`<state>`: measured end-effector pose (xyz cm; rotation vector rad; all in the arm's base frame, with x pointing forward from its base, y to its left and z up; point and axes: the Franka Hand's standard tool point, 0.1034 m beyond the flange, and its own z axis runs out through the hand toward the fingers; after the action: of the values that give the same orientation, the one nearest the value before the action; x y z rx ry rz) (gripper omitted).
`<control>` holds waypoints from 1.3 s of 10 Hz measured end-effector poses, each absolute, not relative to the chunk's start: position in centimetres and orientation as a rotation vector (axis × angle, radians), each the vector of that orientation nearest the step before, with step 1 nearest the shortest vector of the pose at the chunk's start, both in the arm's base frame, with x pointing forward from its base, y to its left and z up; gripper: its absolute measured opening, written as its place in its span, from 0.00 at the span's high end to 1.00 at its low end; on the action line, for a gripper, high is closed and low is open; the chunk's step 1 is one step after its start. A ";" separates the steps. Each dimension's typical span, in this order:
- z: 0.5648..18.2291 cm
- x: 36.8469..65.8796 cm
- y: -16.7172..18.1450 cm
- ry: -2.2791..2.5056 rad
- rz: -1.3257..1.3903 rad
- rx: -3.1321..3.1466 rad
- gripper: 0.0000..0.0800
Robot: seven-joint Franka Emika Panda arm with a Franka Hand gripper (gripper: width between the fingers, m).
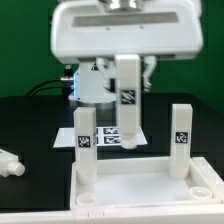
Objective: Assemble desk
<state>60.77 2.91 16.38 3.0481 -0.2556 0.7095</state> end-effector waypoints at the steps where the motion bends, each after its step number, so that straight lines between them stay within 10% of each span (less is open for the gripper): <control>1: 15.6 60.9 5.6 -0.356 0.703 3.064 0.64; 13: 14.4 62.6 11.0 -0.107 0.735 3.046 0.64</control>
Offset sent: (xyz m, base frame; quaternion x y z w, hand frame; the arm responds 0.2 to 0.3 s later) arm 0.0000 0.0000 0.0000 0.0000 0.0000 0.0000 1.0000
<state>62.59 10.97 14.44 3.0460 -0.1074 0.7350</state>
